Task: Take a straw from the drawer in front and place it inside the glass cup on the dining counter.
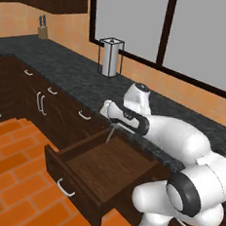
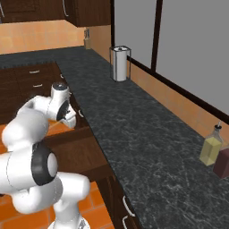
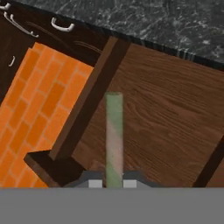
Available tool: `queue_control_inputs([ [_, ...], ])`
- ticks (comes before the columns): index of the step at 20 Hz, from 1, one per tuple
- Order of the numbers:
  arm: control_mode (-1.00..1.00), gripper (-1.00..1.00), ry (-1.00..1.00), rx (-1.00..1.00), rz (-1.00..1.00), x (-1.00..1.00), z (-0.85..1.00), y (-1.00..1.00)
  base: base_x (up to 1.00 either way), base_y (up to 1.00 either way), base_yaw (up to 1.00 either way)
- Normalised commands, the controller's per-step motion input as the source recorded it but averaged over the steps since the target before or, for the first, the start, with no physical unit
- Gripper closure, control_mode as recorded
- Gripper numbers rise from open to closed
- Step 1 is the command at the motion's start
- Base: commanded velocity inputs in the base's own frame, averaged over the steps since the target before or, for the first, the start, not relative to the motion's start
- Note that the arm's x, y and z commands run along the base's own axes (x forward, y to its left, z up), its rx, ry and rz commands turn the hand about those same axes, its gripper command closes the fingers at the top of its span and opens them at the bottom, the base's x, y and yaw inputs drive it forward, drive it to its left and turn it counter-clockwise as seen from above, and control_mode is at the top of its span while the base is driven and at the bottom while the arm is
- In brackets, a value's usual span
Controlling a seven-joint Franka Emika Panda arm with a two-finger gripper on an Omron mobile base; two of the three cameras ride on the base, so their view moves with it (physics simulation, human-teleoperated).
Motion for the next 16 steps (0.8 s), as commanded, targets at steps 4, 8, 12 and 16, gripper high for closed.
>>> queue_control_inputs([
  [4,-1.00,1.00,0.10,-0.04,0.00,-0.79,1.00,-0.23,0.00,0.00,0.00],
  [8,-1.00,1.00,0.10,-0.08,0.01,-0.93,0.70,-0.23,0.00,0.00,0.00],
  [12,-1.00,1.00,0.03,-0.08,0.00,-0.70,0.11,-0.18,0.00,0.00,0.00],
  [16,-1.00,1.00,0.01,0.00,0.00,-0.25,0.00,-0.02,0.00,0.00,0.00],
])
